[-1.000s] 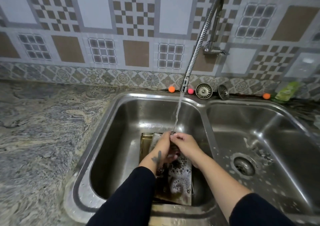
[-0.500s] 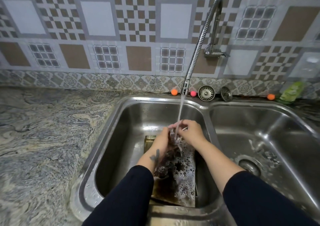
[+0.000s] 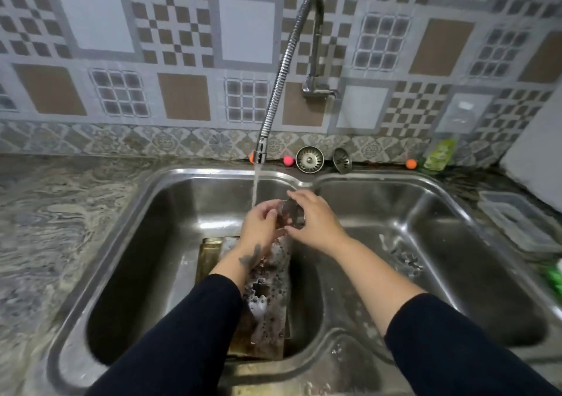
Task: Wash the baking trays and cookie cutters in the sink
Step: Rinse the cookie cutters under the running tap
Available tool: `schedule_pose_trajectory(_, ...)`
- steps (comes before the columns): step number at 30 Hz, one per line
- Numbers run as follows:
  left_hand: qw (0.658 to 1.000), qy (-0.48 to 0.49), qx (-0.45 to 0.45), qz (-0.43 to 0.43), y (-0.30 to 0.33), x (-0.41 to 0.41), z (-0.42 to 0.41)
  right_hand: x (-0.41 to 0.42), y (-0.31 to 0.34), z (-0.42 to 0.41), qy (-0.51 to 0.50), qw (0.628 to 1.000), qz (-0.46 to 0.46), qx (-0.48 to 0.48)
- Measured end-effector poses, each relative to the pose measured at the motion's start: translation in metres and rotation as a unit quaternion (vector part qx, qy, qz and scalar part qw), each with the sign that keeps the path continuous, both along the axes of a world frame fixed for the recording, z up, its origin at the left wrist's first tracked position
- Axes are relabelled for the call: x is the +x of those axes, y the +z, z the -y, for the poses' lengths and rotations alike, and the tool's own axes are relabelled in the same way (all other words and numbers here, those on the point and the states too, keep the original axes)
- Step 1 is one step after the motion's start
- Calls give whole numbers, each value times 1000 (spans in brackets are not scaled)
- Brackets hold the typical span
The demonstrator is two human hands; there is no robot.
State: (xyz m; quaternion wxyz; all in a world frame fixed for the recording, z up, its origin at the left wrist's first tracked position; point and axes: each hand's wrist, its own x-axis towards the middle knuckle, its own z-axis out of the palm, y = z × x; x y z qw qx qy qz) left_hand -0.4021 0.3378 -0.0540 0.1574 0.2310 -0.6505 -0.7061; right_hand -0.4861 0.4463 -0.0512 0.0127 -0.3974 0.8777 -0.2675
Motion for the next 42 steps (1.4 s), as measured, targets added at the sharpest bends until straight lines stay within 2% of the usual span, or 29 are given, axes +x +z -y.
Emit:
schedule_pose_trajectory(2,998,-34,-55,12,0,-13,-15,-20,3,-29,-48,998,22,-20)
schedule_pose_trajectory(4,983,-82,-158,45,-1,-24,-33,-42,1,-62,-92,995,32,-20)
schedule_pose_trajectory(7,913,-119,-376,106,-12,-42,-56,-74,-10,-114,-149,985,67,48)
schedule_pose_trajectory(8,887,-128,-423,132,-18,-48,-63,-84,-17,-130,-170,979,85,75)
schedule_pose_trajectory(12,789,-174,-526,266,-41,-54,-81,-124,-51,-181,-237,955,133,122)
schedule_pose_trajectory(14,765,-149,-561,277,-50,-54,-87,-146,-66,-196,-266,942,175,109)
schedule_pose_trajectory(17,753,-132,-581,278,-55,-56,-86,-178,-92,-208,-295,922,214,129)
schedule_pose_trajectory(21,749,-126,-587,280,-57,-58,-86,-206,-119,-208,-308,910,192,199)
schedule_pose_trajectory(28,758,-126,-585,261,-62,-60,-82,-204,-129,-202,-334,902,190,196)
schedule_pose_trajectory(31,757,-126,-586,261,-63,-60,-83,-195,-116,-203,-326,906,173,207)
schedule_pose_trajectory(35,753,-136,-585,270,-60,-63,-83,-168,-88,-198,-298,921,177,177)
schedule_pose_trajectory(42,721,-226,-595,274,-41,-57,-69,-93,-11,-142,-166,948,163,217)
